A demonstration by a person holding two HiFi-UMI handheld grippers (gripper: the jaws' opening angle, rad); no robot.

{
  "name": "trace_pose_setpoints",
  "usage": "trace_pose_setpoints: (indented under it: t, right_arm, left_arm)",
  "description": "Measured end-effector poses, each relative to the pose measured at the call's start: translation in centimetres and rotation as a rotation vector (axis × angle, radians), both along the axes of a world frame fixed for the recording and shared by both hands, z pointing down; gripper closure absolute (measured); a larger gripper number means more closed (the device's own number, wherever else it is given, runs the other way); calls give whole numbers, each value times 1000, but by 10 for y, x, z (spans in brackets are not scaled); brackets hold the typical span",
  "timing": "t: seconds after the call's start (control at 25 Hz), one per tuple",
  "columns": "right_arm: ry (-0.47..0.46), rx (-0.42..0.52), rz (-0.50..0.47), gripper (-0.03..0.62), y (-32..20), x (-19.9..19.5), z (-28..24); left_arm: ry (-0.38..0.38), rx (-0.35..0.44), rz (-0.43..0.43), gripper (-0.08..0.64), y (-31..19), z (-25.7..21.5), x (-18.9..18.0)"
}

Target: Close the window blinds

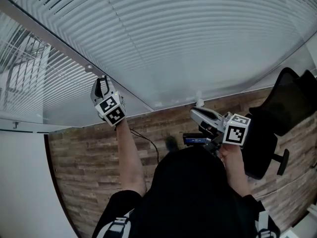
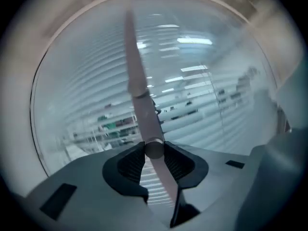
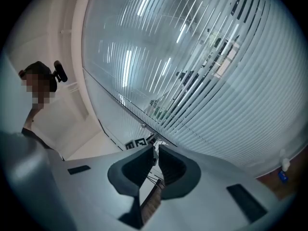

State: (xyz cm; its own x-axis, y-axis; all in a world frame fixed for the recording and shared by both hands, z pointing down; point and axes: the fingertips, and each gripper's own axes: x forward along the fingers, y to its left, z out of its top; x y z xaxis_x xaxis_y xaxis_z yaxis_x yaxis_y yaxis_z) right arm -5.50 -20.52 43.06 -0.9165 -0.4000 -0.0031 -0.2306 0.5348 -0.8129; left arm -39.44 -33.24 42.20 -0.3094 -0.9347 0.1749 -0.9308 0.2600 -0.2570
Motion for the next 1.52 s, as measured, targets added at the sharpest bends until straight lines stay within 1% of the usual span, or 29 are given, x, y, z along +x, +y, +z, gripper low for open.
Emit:
trace_pose_setpoints:
  t: [0.04, 0.08, 0.12, 0.16, 0.2, 0.24, 0.32, 0.36, 0.44, 0.56, 0.6, 0.64, 0.68, 0.72, 0.76, 0.8, 0.84, 0.88, 0.92, 0.96, 1.04, 1.08, 1.12, 1.16, 1.24, 1.32, 1.36, 1.48, 1.52]
  right_arm:
    - [0, 0, -1, 551, 0, 0, 0]
    - [0, 0, -1, 551, 0, 0, -1]
    - [-1, 0, -3, 551, 0, 0, -1]
    - [-1, 0, -4, 551, 0, -1, -2]
    - [-1, 0, -7, 551, 0, -1, -2]
    - [-1, 0, -9, 551, 0, -2, -2]
    - [-2, 1, -14, 551, 1, -3, -2]
    - [-2, 1, -16, 551, 1, -4, -2]
    - [-2, 1, -18, 551, 2, -5, -2]
    - [-1, 1, -13, 551, 2, -3, -1]
    - [-1, 0, -10, 551, 1, -2, 0]
    - [0, -1, -7, 551, 1, -1, 0]
    - [1, -2, -5, 551, 1, -1, 1]
    - [1, -3, -2, 551, 0, 0, 1]
    - [1, -4, 0, 551, 0, 0, 1]
    - [1, -5, 1, 551, 0, 0, 1]
    - [1, -5, 2, 551, 0, 0, 2]
    - [2, -6, 3, 551, 0, 0, 2]
    - [3, -6, 3, 551, 0, 0, 3]
    - [4, -7, 3, 551, 0, 0, 4]
    - [4, -7, 2, 551, 0, 0, 4]
    - [3, -6, 0, 551, 0, 0, 3]
    - [3, -5, -3, 551, 0, -1, 2]
    - [3, -4, -6, 551, 0, -2, 1]
    - [2, -2, -12, 551, 0, -3, 0]
    - [2, 0, -15, 551, 1, -4, 0]
    - [2, 0, -16, 551, 1, -4, 1]
    - [2, 0, -17, 551, 2, -4, 1]
    - [2, 0, -16, 551, 1, -4, 1]
  left_arm:
    - [-204, -76, -27, 422, -1, 2, 2]
    - [-381, -144, -50, 422, -2, 3, 4]
    - [-502, -190, -65, 422, -3, 3, 5]
    - [-562, -212, -71, 422, -4, 3, 7]
    - [-578, -216, -68, 422, -4, 3, 7]
    - [-563, -209, -60, 422, -4, 3, 7]
    - [-475, -175, -32, 422, -4, 3, 8]
    - [-402, -149, -13, 422, -3, 3, 9]
    - [-203, -76, 17, 419, -1, 2, 10]
    - [151, 43, 37, 408, 4, 2, 9]
    - [247, 78, 44, 408, 5, 2, 8]
    - [322, 109, 52, 408, 5, 1, 7]
    - [373, 133, 56, 408, 5, 0, 5]
    - [395, 145, 55, 408, 4, -2, 3]
    - [386, 143, 48, 408, 3, -3, 1]
    - [342, 124, 38, 411, 3, -2, 0]
    - [269, 91, 27, 420, 3, 0, 0]
    - [173, 52, 15, 422, 2, 2, 0]
    - [59, 9, 2, 422, 2, 4, 0]
    - [-76, -39, -12, 423, 1, 6, 0]
    - [-378, -149, -43, 423, 0, 8, 2]
    - [-504, -195, -56, 423, -1, 8, 4]
    - [-578, -221, -63, 423, -1, 7, 5]
    - [-595, -225, -61, 423, -2, 7, 5]
    - [-551, -209, -49, 422, -2, 6, 6]
    - [-452, -180, -26, 422, -2, 8, 7]
    - [-370, -153, -10, 422, -1, 8, 8]
    - [-56, -39, 30, 411, 4, 5, 11]
    - [31, -7, 37, 410, 5, 3, 11]
